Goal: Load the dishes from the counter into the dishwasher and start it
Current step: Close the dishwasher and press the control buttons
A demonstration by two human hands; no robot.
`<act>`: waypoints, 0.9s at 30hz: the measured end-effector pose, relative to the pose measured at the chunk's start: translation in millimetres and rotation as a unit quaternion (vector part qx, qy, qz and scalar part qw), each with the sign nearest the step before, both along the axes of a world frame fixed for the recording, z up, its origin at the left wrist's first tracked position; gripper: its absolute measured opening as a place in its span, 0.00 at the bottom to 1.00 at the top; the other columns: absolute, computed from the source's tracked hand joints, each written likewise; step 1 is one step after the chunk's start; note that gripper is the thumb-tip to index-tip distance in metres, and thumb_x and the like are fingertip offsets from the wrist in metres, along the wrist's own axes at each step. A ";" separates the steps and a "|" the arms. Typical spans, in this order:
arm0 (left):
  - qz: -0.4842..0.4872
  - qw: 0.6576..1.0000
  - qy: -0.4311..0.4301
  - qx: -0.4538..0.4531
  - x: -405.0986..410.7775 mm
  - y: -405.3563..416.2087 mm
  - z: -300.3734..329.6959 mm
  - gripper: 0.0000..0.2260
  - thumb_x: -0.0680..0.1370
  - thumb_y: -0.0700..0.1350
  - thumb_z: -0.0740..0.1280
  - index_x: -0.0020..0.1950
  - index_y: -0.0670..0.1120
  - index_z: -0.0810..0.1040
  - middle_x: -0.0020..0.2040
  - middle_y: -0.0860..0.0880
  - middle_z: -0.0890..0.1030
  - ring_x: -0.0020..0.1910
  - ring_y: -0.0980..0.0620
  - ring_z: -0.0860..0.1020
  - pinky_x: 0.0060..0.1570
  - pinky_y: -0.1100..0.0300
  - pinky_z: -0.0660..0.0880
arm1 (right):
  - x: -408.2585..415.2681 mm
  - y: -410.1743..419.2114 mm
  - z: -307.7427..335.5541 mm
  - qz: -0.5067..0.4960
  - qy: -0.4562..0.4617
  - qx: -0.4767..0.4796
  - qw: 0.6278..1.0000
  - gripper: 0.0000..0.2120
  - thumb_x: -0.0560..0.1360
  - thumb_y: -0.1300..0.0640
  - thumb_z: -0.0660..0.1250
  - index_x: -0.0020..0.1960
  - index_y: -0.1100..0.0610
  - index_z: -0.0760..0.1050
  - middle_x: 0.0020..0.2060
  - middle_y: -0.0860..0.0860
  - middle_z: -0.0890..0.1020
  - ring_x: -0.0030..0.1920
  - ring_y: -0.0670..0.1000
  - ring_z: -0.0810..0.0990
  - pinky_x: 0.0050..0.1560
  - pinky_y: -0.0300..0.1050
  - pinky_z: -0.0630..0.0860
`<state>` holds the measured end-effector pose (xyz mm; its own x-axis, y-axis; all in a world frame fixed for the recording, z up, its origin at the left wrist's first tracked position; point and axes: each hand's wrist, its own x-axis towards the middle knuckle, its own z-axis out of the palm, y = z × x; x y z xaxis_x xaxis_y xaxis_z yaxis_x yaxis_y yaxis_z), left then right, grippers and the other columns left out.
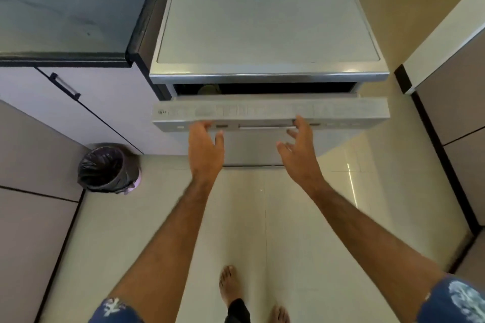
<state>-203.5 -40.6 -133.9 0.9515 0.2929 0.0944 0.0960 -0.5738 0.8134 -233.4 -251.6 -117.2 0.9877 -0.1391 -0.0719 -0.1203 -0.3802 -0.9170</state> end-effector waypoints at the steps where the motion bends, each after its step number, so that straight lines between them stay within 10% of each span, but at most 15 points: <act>1: -0.019 0.999 -0.016 0.042 16.0 4.9 3.2 0.16 0.79 0.43 0.69 0.65 0.43 0.71 0.61 0.46 0.75 0.60 0.48 0.74 0.61 0.59 0.71 | 14.4 2.2 -3.4 0.034 -0.018 -0.066 0.997 0.35 0.79 0.62 0.65 0.80 0.58 0.50 0.76 0.53 0.57 0.74 0.51 0.63 0.73 0.43 0.63; 7: -0.095 0.936 -0.044 0.337 68.7 30.4 -4.5 0.35 0.78 0.49 0.66 0.80 0.42 0.54 0.78 0.42 0.58 0.78 0.41 0.57 0.75 0.42 0.59 | 75.4 10.7 -35.2 0.068 -0.043 -0.331 0.940 0.45 0.79 0.51 0.66 0.80 0.60 0.37 0.80 0.55 0.38 0.80 0.55 0.39 0.78 0.58 0.49; 16: -0.150 0.875 -0.007 0.460 88.6 46.0 -48.1 0.45 0.79 0.53 0.66 0.80 0.38 0.38 0.80 0.38 0.36 0.80 0.39 0.38 0.77 0.39 0.48 | 99.4 31.5 -61.9 0.049 0.003 -0.358 0.932 0.49 0.77 0.38 0.64 0.80 0.57 0.35 0.77 0.52 0.29 0.74 0.47 0.36 0.76 0.59 0.41; 24: -0.117 0.887 -0.163 0.416 85.6 56.4 -53.1 0.35 0.76 0.44 0.68 0.80 0.41 0.56 0.79 0.44 0.53 0.79 0.41 0.54 0.76 0.37 0.53 | 83.8 29.2 -35.6 0.063 -0.172 -0.478 0.859 0.31 0.76 0.54 0.68 0.76 0.58 0.63 0.79 0.58 0.54 0.76 0.58 0.58 0.76 0.57 0.57; 27: -0.106 0.872 -0.222 0.422 112.0 76.1 -29.5 0.35 0.76 0.49 0.70 0.78 0.40 0.59 0.79 0.38 0.57 0.78 0.36 0.55 0.76 0.36 0.51 | 121.4 44.7 -13.0 0.080 -0.257 -0.535 0.801 0.35 0.76 0.54 0.65 0.79 0.59 0.57 0.80 0.56 0.54 0.78 0.57 0.54 0.78 0.54 0.51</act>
